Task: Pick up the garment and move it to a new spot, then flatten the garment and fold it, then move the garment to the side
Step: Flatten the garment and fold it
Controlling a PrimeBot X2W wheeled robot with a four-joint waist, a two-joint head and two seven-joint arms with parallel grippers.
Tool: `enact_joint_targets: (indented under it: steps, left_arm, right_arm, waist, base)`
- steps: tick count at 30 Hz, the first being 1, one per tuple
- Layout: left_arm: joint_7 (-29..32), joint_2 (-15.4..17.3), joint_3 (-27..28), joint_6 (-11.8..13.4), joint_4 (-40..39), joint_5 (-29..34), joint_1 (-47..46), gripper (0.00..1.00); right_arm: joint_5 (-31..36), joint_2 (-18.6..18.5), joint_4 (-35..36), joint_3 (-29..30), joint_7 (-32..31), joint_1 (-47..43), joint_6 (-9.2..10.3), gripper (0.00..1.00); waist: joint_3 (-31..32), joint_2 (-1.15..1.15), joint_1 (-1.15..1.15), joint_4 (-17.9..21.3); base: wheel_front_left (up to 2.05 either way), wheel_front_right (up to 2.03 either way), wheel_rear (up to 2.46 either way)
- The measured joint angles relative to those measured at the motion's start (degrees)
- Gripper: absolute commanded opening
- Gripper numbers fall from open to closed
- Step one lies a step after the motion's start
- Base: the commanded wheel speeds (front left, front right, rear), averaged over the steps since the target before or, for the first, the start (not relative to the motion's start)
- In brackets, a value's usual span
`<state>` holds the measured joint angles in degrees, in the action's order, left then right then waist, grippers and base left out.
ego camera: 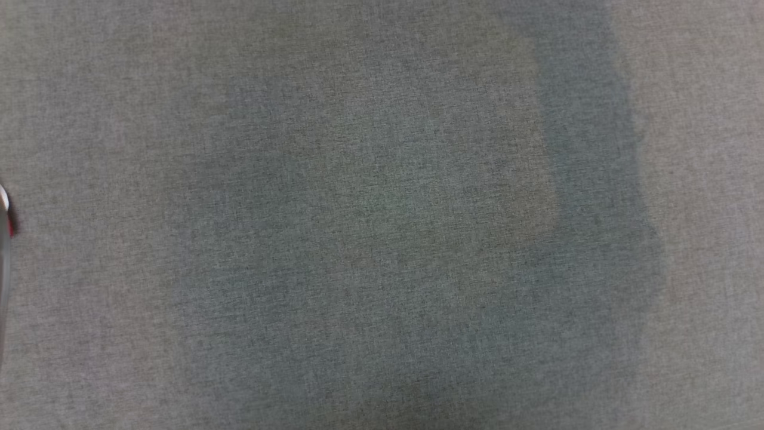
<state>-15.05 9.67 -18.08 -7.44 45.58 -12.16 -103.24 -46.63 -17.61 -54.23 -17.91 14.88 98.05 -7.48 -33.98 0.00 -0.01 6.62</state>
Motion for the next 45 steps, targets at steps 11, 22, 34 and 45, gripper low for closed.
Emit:
enact_joint_targets:
  steps: [11,22,34,45]
  left_arm:
    - [-0.01,-0.47,-1.12,0.14,-5.64,0.68,9.31,0.0]
    - [0.0,2.03,1.78,1.62,-16.56,-1.14,34.94,0.0]
    - [-0.01,-1.3,8.26,2.08,-29.49,-3.45,66.02,0.0]
    - [-0.01,-6.05,12.78,1.34,-34.31,-6.12,86.58,0.0]
  right_arm:
    - [-1.4,0.08,2.05,-4.07,0.1,-6.04,0.0,0.0]
    - [-1.86,3.44,12.17,-2.52,0.15,-26.83,0.0,0.0]
    - [-1.19,5.03,20.37,-1.82,0.15,-51.36,0.0,0.0]
    - [-3.76,4.5,22.77,-0.15,0.15,-69.59,0.0,0.0]
  waist:
    - [-0.24,0.0,0.01,-1.02]
    - [2.87,-0.01,0.0,-0.61]
    - [10.29,-0.01,0.0,-1.21]
    - [17.94,-0.02,0.0,-3.34]
  base:
    - [0.0,0.0,0.0]
    - [0.0,0.0,0.0]
    - [0.0,0.0,0.0]
    - [0.0,0.0,0.0]
